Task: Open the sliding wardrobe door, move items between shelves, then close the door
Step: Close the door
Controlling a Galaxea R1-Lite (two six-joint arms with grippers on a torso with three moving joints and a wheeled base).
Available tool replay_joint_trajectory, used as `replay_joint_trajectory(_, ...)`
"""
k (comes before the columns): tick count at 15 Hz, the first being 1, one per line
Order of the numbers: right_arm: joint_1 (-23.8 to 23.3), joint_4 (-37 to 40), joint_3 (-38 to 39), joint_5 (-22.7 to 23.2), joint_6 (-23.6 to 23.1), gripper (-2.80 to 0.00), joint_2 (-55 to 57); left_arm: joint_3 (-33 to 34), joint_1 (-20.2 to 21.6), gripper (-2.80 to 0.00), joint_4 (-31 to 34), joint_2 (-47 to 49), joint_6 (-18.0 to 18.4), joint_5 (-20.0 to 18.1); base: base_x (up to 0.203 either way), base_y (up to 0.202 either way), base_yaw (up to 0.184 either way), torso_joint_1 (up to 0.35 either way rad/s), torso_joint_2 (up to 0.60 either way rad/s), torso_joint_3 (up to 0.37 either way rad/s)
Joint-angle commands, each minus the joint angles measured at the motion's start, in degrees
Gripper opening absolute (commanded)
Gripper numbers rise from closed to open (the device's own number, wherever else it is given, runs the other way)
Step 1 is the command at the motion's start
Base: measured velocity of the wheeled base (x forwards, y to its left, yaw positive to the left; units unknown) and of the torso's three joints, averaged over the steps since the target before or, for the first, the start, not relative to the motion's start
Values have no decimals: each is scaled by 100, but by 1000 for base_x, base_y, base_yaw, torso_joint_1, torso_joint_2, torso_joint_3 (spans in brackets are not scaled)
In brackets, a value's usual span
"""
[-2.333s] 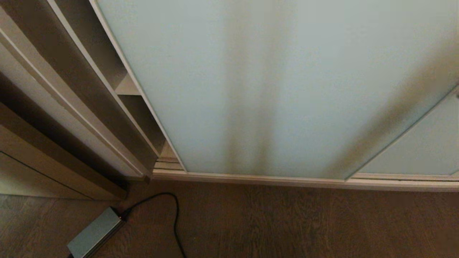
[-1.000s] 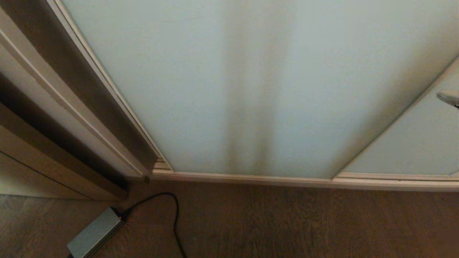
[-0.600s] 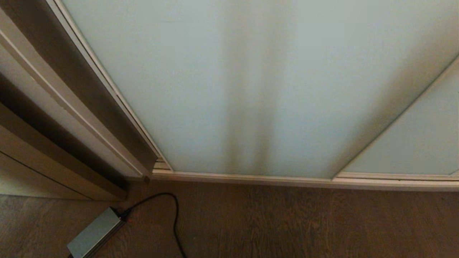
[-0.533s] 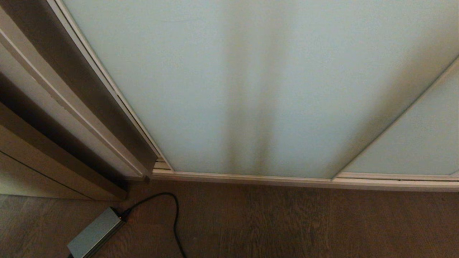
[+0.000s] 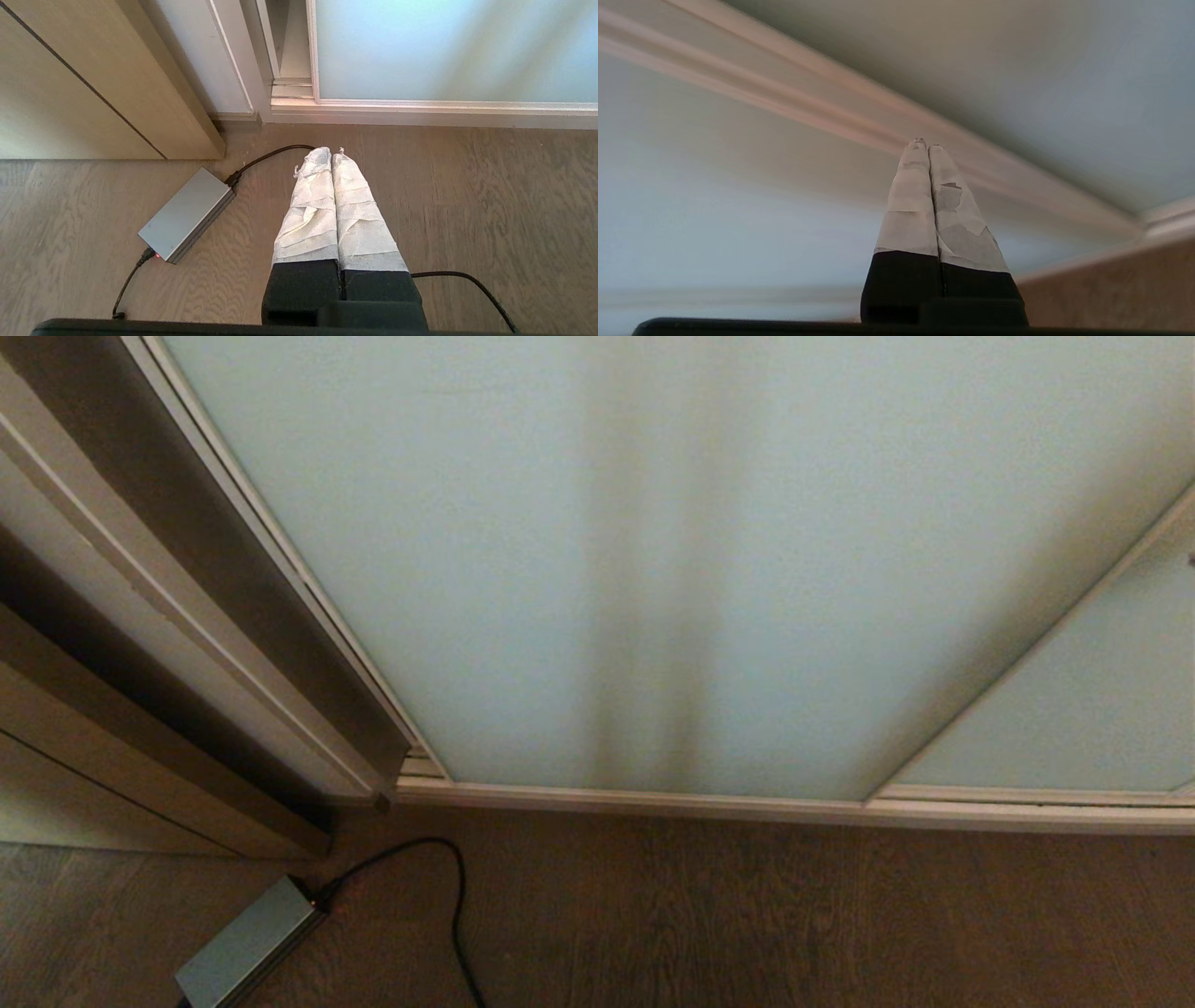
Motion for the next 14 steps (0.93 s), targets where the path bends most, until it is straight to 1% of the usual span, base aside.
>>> replay_joint_trajectory(1,248,121,-178,-14,19,-280,336,0,7,-280,-1,8,3,0,0,0,0,0,0,0)
replay_joint_trajectory(3,425,378,-391,-140,27,-280,463,0,7,-280,-1,8,3,0,0,0,0,0,0,0)
replay_joint_trajectory(6,485,494,-423,-353,19,-280,590,0,5,-280,-1,8,3,0,0,0,0,0,0,0)
replay_joint_trajectory(9,442,478,-407,-370,-8,-280,581,-7,0,-280,-1,8,3,0,0,0,0,0,0,0)
replay_joint_trajectory(12,243,479,-353,-336,-34,-280,548,0,-2,-280,-1,8,3,0,0,0,0,0,0,0)
replay_joint_trajectory(14,239,456,-403,-355,-43,-280,650,0,7,-280,-1,8,3,0,0,0,0,0,0,0)
